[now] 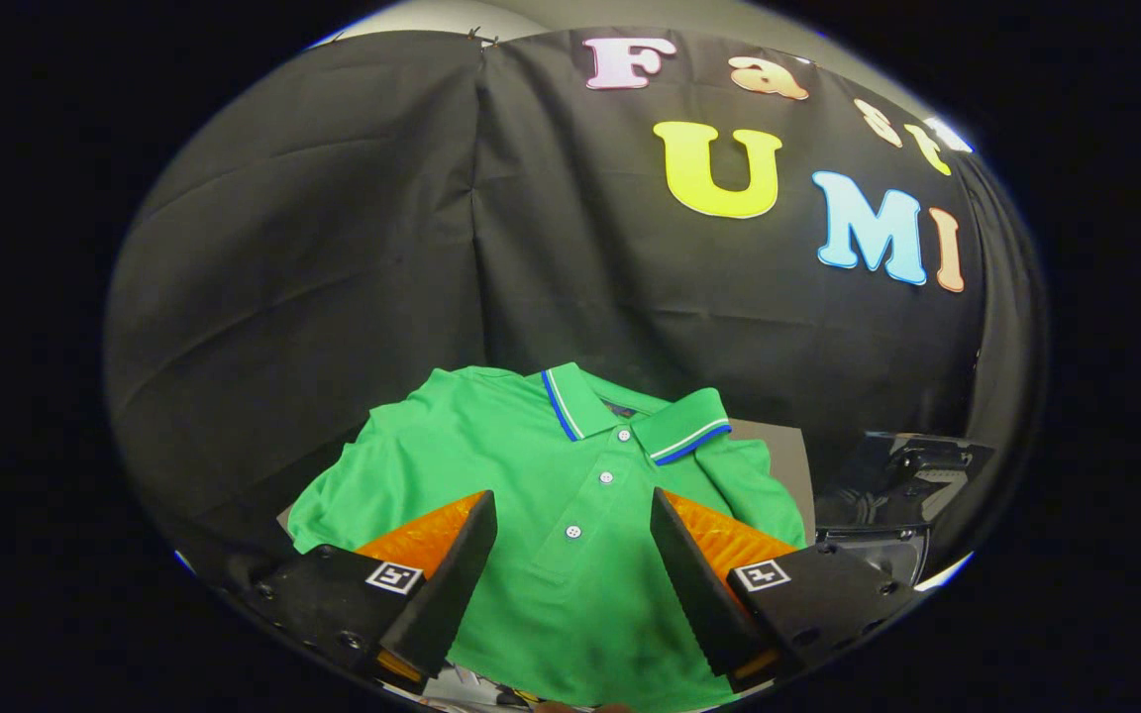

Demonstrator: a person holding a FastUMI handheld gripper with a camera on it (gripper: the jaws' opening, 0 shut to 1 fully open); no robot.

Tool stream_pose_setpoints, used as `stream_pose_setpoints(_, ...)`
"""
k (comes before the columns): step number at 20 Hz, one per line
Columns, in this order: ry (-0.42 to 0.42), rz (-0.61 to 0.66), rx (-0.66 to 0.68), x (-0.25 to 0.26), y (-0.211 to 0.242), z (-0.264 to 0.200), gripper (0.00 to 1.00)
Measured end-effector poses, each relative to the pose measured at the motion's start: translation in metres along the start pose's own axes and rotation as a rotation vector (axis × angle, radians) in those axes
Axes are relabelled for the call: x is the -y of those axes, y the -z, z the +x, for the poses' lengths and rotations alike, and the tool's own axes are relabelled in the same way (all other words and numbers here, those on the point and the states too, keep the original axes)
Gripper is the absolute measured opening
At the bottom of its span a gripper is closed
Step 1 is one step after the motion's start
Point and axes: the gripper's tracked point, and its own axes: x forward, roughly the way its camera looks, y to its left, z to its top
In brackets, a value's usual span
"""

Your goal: Put the clothes into the washing machine and then close the washing machine lid.

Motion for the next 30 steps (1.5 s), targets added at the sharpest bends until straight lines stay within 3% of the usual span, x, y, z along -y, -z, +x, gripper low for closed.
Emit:
stream_pose_setpoints(5, -0.019, 0.023, -0.066, -0.008, 0.018, 0.016, 0.98)
stream_pose_setpoints(15, -0.016, -0.065, -0.108, -0.009, 0.032, 0.026, 0.97)
stream_pose_setpoints(16, -0.034, -0.079, -0.114, -0.012, 0.033, 0.028, 0.94)
stream_pose_setpoints(21, -0.030, -0.149, -0.078, -0.018, 0.030, 0.021, 0.15)
stream_pose_setpoints(22, -0.026, -0.142, -0.072, -0.018, 0.033, 0.025, 0.15)
stream_pose_setpoints(23, -0.027, -0.149, -0.072, -0.018, 0.034, 0.027, 0.02)
stream_pose_setpoints(27, -0.071, -0.148, -0.047, -0.018, 0.027, 0.024, 0.02)
stream_pose_setpoints(30, -0.099, -0.131, 0.069, -0.020, 0.003, 0.009, 0.02)
